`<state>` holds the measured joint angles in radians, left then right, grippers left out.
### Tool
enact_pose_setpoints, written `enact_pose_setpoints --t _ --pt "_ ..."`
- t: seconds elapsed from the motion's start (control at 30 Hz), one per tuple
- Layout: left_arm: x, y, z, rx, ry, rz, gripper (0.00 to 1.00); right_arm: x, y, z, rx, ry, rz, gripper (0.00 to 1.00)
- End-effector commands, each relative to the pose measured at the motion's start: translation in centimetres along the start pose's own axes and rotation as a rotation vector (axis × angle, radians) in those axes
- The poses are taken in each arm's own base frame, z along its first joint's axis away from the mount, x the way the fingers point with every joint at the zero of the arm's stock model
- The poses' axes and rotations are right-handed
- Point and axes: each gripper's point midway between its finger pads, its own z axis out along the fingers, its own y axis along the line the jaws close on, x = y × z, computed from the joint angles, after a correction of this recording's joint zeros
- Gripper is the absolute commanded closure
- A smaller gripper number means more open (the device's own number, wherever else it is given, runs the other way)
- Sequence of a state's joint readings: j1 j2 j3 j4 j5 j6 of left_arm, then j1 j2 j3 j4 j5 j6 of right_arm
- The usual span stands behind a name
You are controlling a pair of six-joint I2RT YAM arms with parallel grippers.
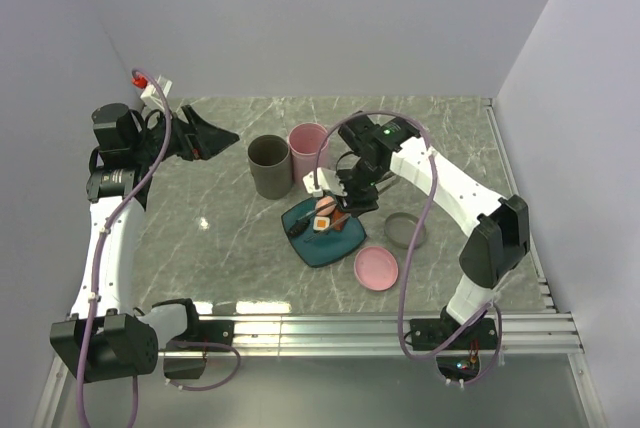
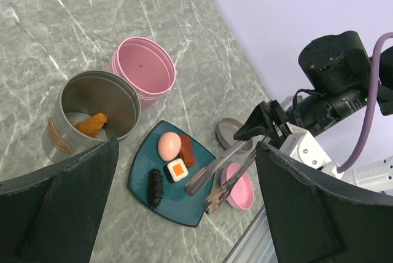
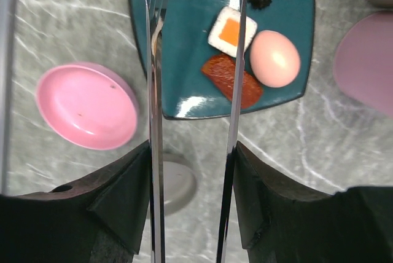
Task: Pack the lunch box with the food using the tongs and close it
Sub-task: Pick up the fake food from the plate.
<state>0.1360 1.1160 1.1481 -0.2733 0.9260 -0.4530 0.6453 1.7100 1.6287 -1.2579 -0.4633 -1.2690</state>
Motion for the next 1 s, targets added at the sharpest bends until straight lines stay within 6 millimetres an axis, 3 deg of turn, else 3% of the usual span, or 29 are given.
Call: enact_pose_setpoints --t 0.0,0.57,0.97 --pt "-0.3 -0.1 -0.3 -0.001 -0.015 0.043 0.01 0.2 -1.4 0.0 0.045 0.047 -0.119 0.42" --pt "0.3 1.2 0.4 -0.007 0.005 0.007 0.01 -0.3 -5.6 2.3 0.042 0.061 -0.185 0.41" --pt "0.5 2.1 0.5 -0.025 0.008 -0.010 0.01 0.2 -6.3 3.8 0.024 0.066 -0.207 0.41"
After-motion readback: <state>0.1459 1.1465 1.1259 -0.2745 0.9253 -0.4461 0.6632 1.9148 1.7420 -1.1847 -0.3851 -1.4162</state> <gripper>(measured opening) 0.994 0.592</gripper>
